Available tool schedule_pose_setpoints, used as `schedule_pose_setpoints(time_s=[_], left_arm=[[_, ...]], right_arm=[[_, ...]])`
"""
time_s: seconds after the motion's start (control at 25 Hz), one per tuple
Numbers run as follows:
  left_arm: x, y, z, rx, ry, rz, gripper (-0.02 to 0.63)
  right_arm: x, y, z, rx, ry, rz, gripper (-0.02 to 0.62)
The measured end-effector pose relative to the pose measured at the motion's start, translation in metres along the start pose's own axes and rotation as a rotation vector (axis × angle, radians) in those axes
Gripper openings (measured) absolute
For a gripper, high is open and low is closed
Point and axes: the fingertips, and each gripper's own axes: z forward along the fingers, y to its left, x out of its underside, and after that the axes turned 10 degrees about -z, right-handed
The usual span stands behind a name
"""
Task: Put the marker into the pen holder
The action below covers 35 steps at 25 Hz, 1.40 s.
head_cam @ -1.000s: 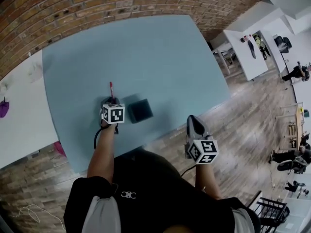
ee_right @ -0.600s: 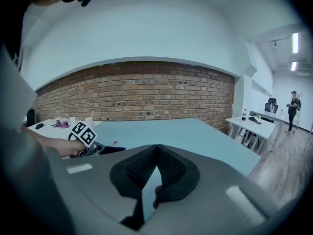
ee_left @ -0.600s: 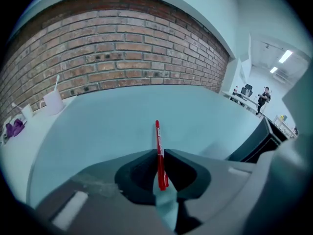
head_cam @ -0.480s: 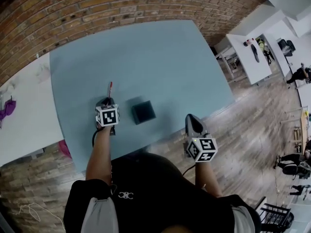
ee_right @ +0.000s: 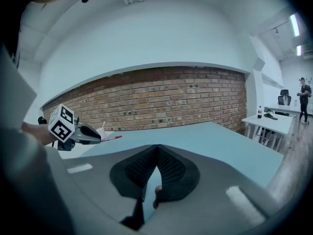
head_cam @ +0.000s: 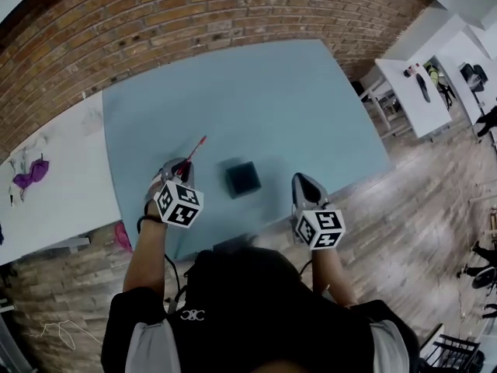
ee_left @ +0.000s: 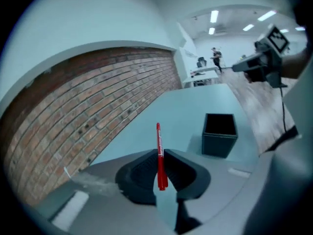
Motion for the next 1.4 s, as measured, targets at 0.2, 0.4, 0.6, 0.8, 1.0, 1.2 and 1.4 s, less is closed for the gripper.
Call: schedule_pose_setpoints(time_s=[0.2,0.4,0.6,0.8,1.0,1.2,1.4], left_arm=[[-0.014,-0.042,-0.029,0.084,0.070,0.317,0.038],[-0.014,-0.086,-0.031,0.181,0.138,0.458,0.038],[0.002,-0.103,-0.018,0.237,0.259,0.581,0.037],[-0.005,-0.116,-0.004,0.252,0.290,0.620,0.035],[-0.015,-0.132,0.009,0.268,0.299,0.638,0.031],[-0.018,-0.138,0.019,0.254,0.305,0.616,0.002],[-0.026,-0.132,0.020,0.219,0.275,0.550,0.003]], right_arm=[[0.004,0.006,0.002,-0.005,-0.038,0.041,0.003],[0.012,0.007,-0.008,-0.002,-0.052,0.092,0.003],[0.019,-0.002,-0.013,0.015,-0.068,0.136,0.003],[0.025,-0.014,-0.019,0.020,-0.076,0.184,0.003],[0.026,-0.023,-0.020,0.017,-0.080,0.194,0.003],[0.027,-0.031,-0.018,0.008,-0.084,0.190,0.003],[0.022,-0.035,-0.016,-0.010,-0.088,0.180,0.003]])
